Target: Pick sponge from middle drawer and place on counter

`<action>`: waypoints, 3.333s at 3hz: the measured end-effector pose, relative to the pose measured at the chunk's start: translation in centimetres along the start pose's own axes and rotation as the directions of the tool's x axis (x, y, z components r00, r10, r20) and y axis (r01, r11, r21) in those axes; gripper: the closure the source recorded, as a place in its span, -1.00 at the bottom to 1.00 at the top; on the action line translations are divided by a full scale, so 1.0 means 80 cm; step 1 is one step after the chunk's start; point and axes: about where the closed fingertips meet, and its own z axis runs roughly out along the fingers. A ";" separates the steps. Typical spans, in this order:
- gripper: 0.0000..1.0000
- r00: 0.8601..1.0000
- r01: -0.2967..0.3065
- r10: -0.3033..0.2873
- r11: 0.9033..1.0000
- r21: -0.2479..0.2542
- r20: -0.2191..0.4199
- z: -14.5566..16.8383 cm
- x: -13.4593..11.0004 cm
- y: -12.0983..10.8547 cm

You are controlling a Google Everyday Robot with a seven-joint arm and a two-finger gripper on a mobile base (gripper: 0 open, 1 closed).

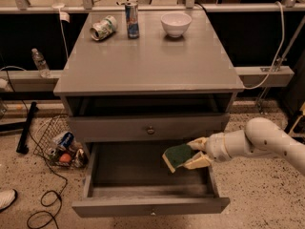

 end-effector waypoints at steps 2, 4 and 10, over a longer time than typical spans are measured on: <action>1.00 0.994 0.092 -0.088 0.994 -0.053 0.069 -0.022 -0.050 0.010; 1.00 0.973 0.218 -0.211 0.972 -0.083 0.095 -0.049 -0.134 0.014; 1.00 0.756 0.605 -0.649 0.743 -0.287 -0.086 -0.030 -0.412 -0.071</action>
Offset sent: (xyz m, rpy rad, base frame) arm -0.0014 0.0095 0.0352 0.0459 -0.0469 0.0716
